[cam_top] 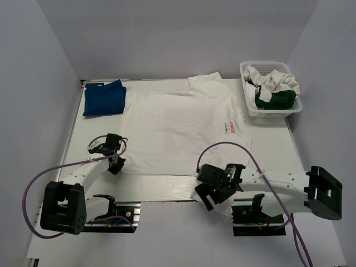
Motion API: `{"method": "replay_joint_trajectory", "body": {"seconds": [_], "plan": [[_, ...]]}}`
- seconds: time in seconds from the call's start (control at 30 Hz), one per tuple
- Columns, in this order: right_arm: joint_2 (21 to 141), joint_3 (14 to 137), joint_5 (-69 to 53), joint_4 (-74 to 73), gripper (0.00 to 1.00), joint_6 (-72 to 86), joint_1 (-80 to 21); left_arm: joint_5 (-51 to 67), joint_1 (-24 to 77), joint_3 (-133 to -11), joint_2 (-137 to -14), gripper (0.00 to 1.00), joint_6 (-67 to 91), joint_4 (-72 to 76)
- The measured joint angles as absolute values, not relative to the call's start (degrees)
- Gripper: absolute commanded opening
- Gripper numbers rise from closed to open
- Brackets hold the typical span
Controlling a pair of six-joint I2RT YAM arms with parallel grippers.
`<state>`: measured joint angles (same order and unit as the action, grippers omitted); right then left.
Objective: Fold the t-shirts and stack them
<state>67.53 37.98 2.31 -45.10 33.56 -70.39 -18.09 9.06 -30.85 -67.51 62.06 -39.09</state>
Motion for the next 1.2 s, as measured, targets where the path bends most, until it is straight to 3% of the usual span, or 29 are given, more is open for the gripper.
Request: {"method": "replay_joint_trajectory", "body": {"seconds": [0.13,0.2,0.23,0.27,0.4,0.8,1.03,1.2], "plan": [[69.41,36.47,2.13,-44.86,0.9,34.52,-72.44,-18.17,9.06,-30.63,-66.81,0.0,62.08,-39.22],[70.87,36.05,2.11,-44.05,0.84,34.52,-73.3,-18.2,9.06,-30.41,-66.28,0.0,62.08,-39.53],[71.79,35.86,2.13,-43.51,0.76,34.52,-73.63,-18.2,9.06,-30.35,-65.98,0.0,62.08,-39.75],[73.01,35.79,2.76,-43.22,0.55,34.41,-74.0,-18.22,9.06,-30.28,-65.69,0.0,62.08,-40.01],[74.89,37.04,6.98,-44.03,0.01,35.59,-74.15,-18.31,9.06,-30.15,-64.55,0.0,62.08,-40.75],[71.57,45.1,28.1,-49.01,0.0,46.78,-72.47,-17.76,9.06,-33.54,-64.42,0.0,61.28,-42.85],[70.06,49.95,39.57,-44.75,0.0,42.13,-62.81,-17.61,9.06,-41.32,-68.07,0.0,60.07,-42.57],[72.05,51.86,41.1,-34.98,0.0,33.54,-52.69,-18.35,9.06,-49.43,-75.85,0.0,59.22,-41.93]]}}
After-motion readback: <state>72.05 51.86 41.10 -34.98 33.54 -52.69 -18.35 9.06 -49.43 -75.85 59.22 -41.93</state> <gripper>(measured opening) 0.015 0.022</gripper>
